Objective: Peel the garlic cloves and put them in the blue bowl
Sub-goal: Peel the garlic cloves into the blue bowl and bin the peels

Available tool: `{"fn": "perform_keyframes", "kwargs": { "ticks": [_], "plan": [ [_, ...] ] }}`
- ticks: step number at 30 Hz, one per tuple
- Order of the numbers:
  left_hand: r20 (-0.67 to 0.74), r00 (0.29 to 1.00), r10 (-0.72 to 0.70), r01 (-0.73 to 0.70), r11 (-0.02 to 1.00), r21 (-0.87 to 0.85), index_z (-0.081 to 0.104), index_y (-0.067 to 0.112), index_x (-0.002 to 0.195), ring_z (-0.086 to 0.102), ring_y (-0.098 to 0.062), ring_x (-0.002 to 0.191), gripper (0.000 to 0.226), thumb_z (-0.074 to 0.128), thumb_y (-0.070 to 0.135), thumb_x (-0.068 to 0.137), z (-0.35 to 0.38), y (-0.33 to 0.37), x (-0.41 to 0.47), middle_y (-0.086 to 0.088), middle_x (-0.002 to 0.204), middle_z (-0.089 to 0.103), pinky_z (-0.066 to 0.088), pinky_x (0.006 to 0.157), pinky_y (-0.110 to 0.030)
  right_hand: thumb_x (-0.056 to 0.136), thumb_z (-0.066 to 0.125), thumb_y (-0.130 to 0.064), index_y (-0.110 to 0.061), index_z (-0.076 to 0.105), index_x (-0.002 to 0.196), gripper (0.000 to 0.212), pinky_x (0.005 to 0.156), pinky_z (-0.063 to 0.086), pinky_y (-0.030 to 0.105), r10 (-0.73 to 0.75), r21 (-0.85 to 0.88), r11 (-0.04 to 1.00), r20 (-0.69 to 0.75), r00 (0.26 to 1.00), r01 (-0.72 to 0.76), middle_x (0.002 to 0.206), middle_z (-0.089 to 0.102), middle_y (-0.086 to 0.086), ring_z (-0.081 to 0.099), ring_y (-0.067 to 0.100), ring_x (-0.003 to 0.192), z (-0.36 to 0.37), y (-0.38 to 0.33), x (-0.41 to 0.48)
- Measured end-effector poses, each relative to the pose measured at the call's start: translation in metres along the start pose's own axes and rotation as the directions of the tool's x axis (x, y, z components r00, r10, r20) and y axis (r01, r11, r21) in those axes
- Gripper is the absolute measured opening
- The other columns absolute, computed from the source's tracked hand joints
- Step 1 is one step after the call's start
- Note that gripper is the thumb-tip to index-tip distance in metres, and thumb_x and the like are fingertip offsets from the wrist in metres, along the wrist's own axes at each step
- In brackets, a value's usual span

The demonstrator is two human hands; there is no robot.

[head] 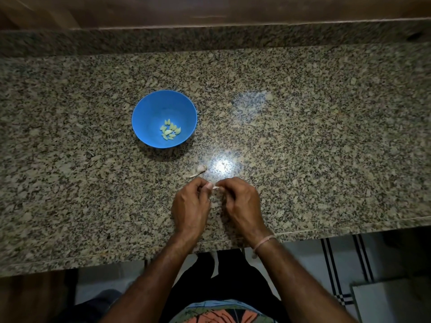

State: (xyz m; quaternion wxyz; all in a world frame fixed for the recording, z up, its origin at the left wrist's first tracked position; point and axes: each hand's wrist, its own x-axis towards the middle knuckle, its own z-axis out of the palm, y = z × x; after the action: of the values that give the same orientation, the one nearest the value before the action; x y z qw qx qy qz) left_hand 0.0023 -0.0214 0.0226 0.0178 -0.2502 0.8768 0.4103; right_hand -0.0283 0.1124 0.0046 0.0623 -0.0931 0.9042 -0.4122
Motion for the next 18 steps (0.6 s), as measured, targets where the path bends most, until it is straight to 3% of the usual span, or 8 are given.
{"fn": "perform_keyframes", "kwargs": {
  "ticks": [2,4,6,8,9,13,18],
  "plan": [
    [-0.016,1.000,-0.004,0.004,1.000,-0.002,0.070,0.026,0.085,0.056,0.000,0.063,0.023,0.064,0.039,0.102,-0.002,0.002,0.000,0.016,0.065,0.062,0.033,0.055,-0.025,0.101,0.059,-0.022,-0.016,0.074,0.123,0.028,0.093,0.051,0.033,-0.014,-0.092,0.996,-0.007,1.000,0.013,0.115,0.075,0.001,0.064,0.016,0.106,-0.001,0.003,0.000],
    [-0.011,1.000,-0.014,0.014,1.000,0.020,0.069,0.027,0.085,0.053,0.001,0.061,0.023,0.064,0.041,0.102,-0.003,0.004,0.000,0.016,0.062,0.059,0.030,0.054,-0.024,0.100,0.066,-0.021,-0.020,0.071,0.131,0.031,0.098,0.046,0.034,-0.006,-0.116,0.993,-0.027,1.000,0.002,0.125,0.072,-0.002,0.059,0.013,0.114,-0.004,0.001,-0.002],
    [0.009,1.000,-0.016,0.015,0.999,0.032,0.068,0.027,0.087,0.055,-0.003,0.063,0.023,0.063,0.043,0.102,-0.002,0.005,0.000,0.014,0.065,0.060,0.031,0.055,-0.023,0.098,0.072,-0.020,-0.020,0.075,0.120,0.022,0.094,0.054,0.032,0.070,0.123,0.990,0.005,0.998,-0.070,0.115,0.075,-0.007,0.064,0.008,0.107,-0.006,-0.003,-0.006],
    [0.043,0.999,-0.028,0.028,1.000,0.000,0.069,0.024,0.091,0.058,-0.003,0.068,0.024,0.060,0.043,0.103,0.000,0.006,-0.001,0.012,0.071,0.064,0.038,0.058,-0.025,0.095,0.075,-0.017,-0.017,0.077,0.103,0.008,0.090,0.062,0.034,0.216,0.421,0.876,0.097,0.972,-0.237,0.101,0.077,-0.005,0.073,0.009,0.099,-0.008,-0.010,-0.007],
    [0.062,0.997,-0.040,0.042,0.999,-0.031,0.070,0.022,0.093,0.060,-0.005,0.071,0.026,0.059,0.043,0.103,0.001,0.006,-0.002,0.011,0.076,0.066,0.043,0.061,-0.027,0.094,0.077,-0.017,-0.016,0.076,0.098,0.005,0.090,0.063,0.038,0.274,0.487,0.823,0.111,0.955,-0.292,0.099,0.078,-0.003,0.074,0.012,0.097,-0.007,-0.010,-0.006],
    [0.102,0.994,-0.038,0.051,0.989,-0.136,0.069,0.021,0.095,0.066,-0.011,0.080,0.025,0.058,0.042,0.105,0.004,0.002,-0.007,0.008,0.084,0.070,0.055,0.069,-0.037,0.092,0.079,-0.018,-0.014,0.076,0.094,0.005,0.090,0.063,0.046,0.365,0.533,0.751,0.157,0.918,-0.390,0.096,0.079,0.003,0.076,0.020,0.096,-0.004,-0.006,-0.007],
    [0.095,0.994,0.063,-0.054,0.994,-0.096,0.063,0.021,0.091,0.062,-0.009,0.077,0.017,0.062,0.033,0.104,0.004,-0.001,-0.008,0.010,0.081,0.065,0.045,0.060,-0.028,0.096,0.074,-0.015,-0.007,0.076,0.098,0.008,0.091,0.062,0.037,0.412,0.654,0.601,0.240,0.879,-0.460,0.099,0.079,0.008,0.076,0.022,0.099,-0.008,-0.009,-0.010]
  ]
}}
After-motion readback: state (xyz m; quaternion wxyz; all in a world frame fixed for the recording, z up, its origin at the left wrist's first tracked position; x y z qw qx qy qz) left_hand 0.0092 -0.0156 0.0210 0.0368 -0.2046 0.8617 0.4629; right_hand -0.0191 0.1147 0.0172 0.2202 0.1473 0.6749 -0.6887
